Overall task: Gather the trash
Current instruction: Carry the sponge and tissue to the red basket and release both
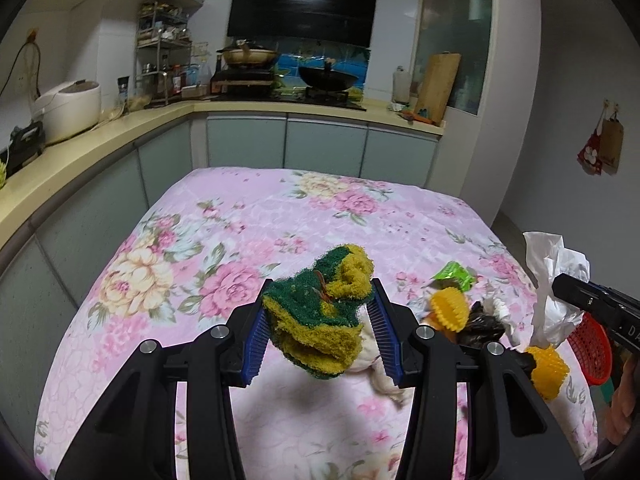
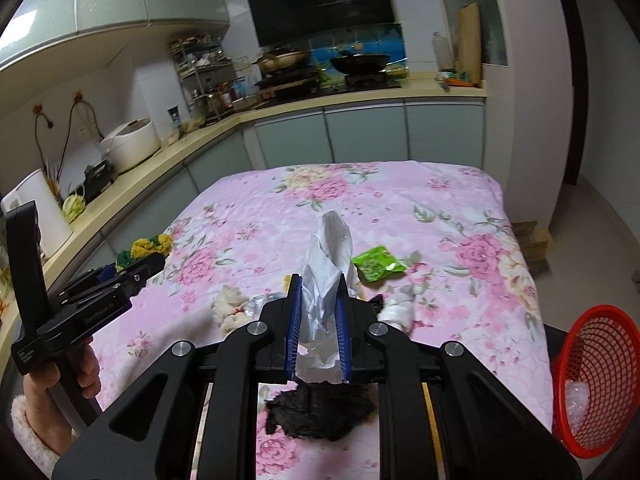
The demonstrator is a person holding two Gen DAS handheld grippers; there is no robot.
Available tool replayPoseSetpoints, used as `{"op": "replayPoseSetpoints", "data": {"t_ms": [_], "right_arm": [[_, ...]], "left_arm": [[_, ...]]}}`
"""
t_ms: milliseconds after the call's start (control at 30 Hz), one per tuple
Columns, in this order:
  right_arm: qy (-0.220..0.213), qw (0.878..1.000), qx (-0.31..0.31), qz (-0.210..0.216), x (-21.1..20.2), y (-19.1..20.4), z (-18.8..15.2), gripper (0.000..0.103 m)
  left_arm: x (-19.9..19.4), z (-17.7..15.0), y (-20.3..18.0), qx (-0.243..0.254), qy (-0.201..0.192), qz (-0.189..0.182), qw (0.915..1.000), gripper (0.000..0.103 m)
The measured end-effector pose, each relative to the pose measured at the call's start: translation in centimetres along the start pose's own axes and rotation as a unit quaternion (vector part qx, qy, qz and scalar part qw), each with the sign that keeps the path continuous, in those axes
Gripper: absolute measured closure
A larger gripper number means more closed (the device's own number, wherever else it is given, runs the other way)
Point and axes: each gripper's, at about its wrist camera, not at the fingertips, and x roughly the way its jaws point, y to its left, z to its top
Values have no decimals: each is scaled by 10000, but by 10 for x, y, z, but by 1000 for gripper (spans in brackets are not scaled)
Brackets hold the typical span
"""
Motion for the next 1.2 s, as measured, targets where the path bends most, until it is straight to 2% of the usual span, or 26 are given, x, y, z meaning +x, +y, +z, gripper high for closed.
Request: {"op": "replayPoseSetpoints", "data": {"t_ms": [300,667,1000,1200], "right_arm": [[-285,9981,376,-391,-19,-37,2,87],[-698,9898,892,-870,-58,-92,0,87],[-789,9691,1520,-1777,-92,-160,-22,87],[-752,9495,1905,-2378,-116,-196,-47,87]], "left_arm": [[10,21,-40,255,-46,-341,9991,58],[25,36,-109,616,79,-1065,9924,58],[43,38,-192,1099,376,-1804,9767,58],[51,25,-254,1421,670,-2387,9583,58]]}}
